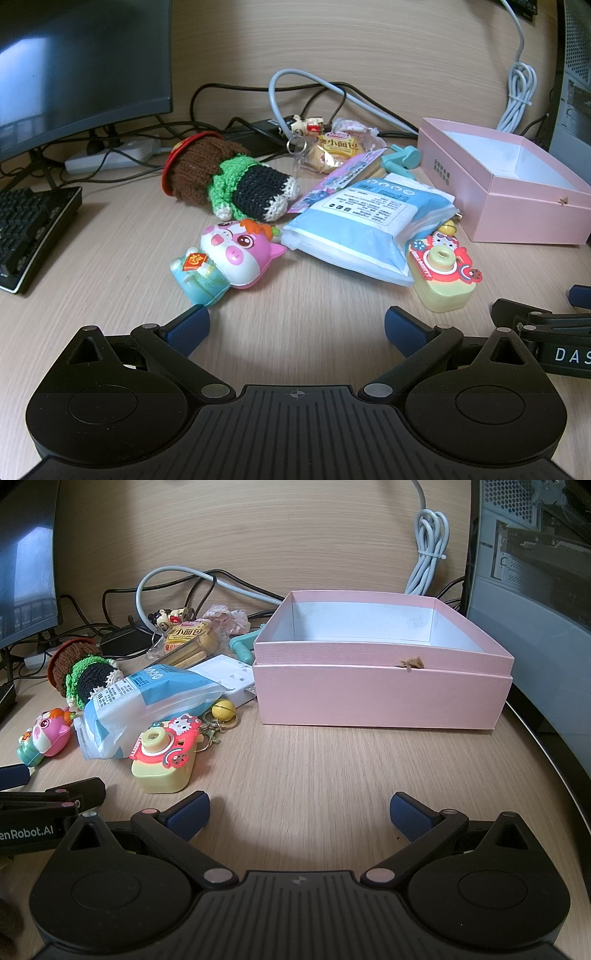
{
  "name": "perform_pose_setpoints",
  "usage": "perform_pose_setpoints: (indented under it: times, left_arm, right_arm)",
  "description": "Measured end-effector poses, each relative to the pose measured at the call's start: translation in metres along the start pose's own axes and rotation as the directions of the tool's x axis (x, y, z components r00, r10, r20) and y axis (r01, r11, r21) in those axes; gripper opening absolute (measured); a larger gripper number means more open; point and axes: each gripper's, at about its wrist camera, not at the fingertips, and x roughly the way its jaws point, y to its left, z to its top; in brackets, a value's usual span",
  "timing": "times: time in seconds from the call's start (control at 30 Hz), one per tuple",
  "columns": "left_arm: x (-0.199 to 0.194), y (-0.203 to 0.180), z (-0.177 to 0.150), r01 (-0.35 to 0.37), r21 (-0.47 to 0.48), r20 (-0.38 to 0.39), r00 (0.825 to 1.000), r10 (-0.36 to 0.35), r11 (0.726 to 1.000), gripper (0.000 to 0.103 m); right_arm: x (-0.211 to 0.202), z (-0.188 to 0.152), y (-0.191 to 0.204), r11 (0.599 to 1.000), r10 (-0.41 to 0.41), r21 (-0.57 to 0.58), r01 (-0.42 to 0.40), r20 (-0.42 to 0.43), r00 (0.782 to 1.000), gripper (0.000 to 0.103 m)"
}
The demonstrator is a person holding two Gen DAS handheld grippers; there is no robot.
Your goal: Organize objects
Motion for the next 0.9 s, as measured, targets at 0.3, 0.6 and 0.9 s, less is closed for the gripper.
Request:
perform_pose_setpoints:
  times: [0.3,0.6,0.9]
  left_arm:
    - [0.0016,-0.0018,0.0000,-0.003,-0.001,0.000,1.000,0.003,1.000,0.103]
    - [0.0014,-0.0007,0.0006,-0.003,-0.001,0.000,1.000,0.003,1.000,0.103]
    - [0.0014,-0.0008,0.0006,-0.004,-0.001,0.000,1.000,0.004,1.000,0.103]
  right_arm:
    - [0.0000,0.0001,0.0000,1.000,0.000,0.000,0.000,0.000,1.000,0.103]
    - [-0.0001,0.0006,0.0000,1.000,0.000,0.000,0.000,0.000,1.000,0.103]
    - [0.0002,0.0003,-0.0002,1.000,0.000,0.000,0.000,0.001,1.000,0.103]
